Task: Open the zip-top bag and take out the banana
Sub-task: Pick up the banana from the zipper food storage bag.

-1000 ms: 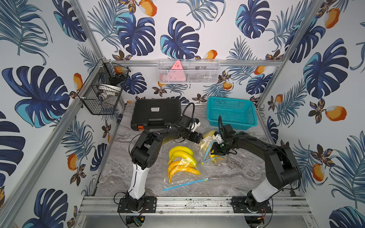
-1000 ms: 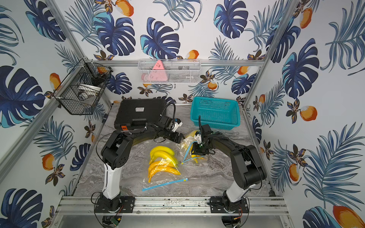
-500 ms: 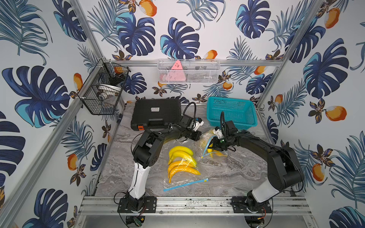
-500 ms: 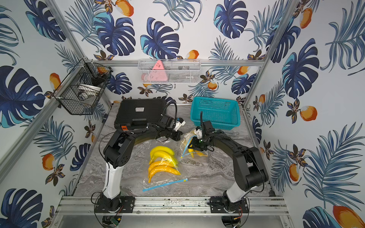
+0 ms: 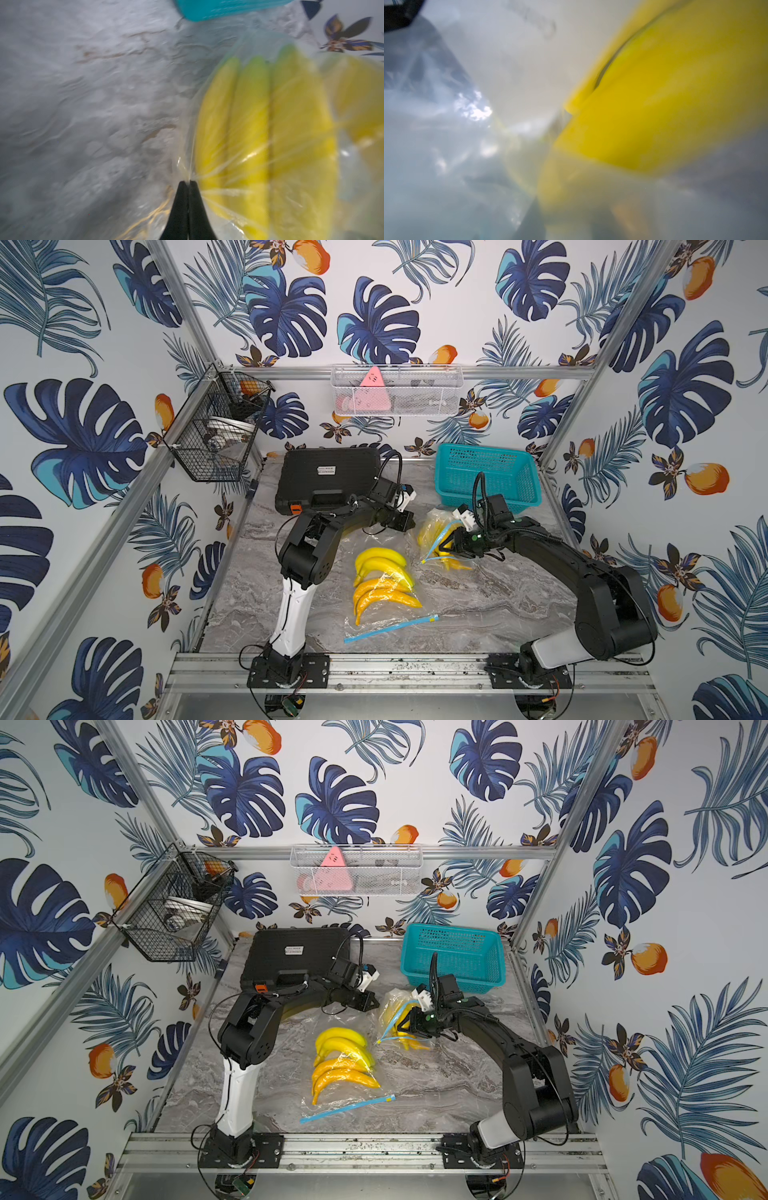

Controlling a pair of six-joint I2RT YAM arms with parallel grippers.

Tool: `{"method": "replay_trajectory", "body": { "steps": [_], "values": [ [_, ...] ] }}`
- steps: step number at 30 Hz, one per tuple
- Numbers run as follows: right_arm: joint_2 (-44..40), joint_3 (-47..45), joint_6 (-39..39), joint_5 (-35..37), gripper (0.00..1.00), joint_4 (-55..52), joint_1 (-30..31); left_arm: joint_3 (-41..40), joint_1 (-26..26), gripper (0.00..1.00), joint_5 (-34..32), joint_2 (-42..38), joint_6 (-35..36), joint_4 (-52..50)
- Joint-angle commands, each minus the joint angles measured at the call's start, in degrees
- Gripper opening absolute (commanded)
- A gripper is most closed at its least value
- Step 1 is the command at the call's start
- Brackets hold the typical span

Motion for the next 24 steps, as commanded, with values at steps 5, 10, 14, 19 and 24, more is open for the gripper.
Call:
{"method": "replay_trajectory", "body": {
  "steps": [5,10,14,19,24],
  "values": [
    [-1.9,3.5,-4.4,-0.8,0.18,-12.5,-0.3,3.1,1.5,0.00,-14.8,-1.6,5.7,-6.0],
    [-4.8,3.6,-1.7,-11.4,0.18,-10.0,-3.8,2.8,1.5,0.00,-17.4,-3.5,6.5,-3.3],
    [-8.8,2.9,4.7,-18.9,0.20,-2.6,-7.4,2.6,1.5,0.00,-18.1,-4.4,7.2,-2.3],
    [-13.2,-3.5,20.7,-18.8,0.12,16.7,-9.4,-0.1,1.1,0.00,-17.3,-5.7,7.0,0.3],
    [-17.9,-15.5,37.6,-6.2,0.07,41.5,-8.9,-2.5,0.0,0.00,-16.7,-7.5,6.8,3.2]
  ]
}}
